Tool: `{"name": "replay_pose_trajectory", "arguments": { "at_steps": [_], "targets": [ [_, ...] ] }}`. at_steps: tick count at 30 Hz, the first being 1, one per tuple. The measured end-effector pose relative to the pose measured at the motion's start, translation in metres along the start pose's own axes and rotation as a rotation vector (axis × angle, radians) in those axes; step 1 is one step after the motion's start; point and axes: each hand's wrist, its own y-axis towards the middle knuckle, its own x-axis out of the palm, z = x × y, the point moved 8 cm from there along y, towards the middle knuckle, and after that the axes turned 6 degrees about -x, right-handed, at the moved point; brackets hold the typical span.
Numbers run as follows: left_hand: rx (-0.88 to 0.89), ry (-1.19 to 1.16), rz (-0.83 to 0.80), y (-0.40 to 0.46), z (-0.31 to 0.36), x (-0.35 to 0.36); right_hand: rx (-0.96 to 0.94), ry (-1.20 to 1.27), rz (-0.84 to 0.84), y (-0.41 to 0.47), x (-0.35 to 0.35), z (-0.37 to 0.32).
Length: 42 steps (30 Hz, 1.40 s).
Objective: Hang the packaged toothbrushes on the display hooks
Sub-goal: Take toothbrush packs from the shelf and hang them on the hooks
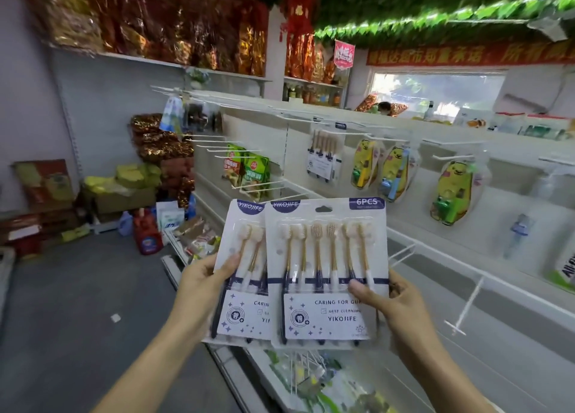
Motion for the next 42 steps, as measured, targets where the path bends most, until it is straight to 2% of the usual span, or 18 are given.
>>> {"name": "replay_pose_trajectory", "arguments": {
  "at_steps": [9, 19, 24, 33, 36, 42],
  "targets": [
    [0.04, -0.087, 0.1, 0.149, 0.031, -0.02, -0.133, -0.026, -0.009, 0.129, 0.035, -0.013],
    [0.107, -0.052, 0.169, 0.267, 0.031, -0.056, -0.064, 0.065, 0.047, 0.233, 0.078, 0.025],
    [0.105, -0.03, 0.108, 0.335, 0.023, -0.07, -0.093, 0.039, 0.175, 0.265, 0.092, 0.044],
    [0.074, -0.004, -0.156, 0.473, 0.026, -0.067, -0.181, 0.065, 0.503, 0.297, 0.124, 0.062],
    [0.063, -0.01, -0.194, 0.506, 0.032, -0.064, -0.202, 0.025, 0.581, 0.303, 0.14, 0.063],
    [-0.061, -0.057, -0.34, 0.555, 0.028, -0.067, -0.256, -0.043, 0.701, 0.313, 0.165, 0.055]
  ]
}}
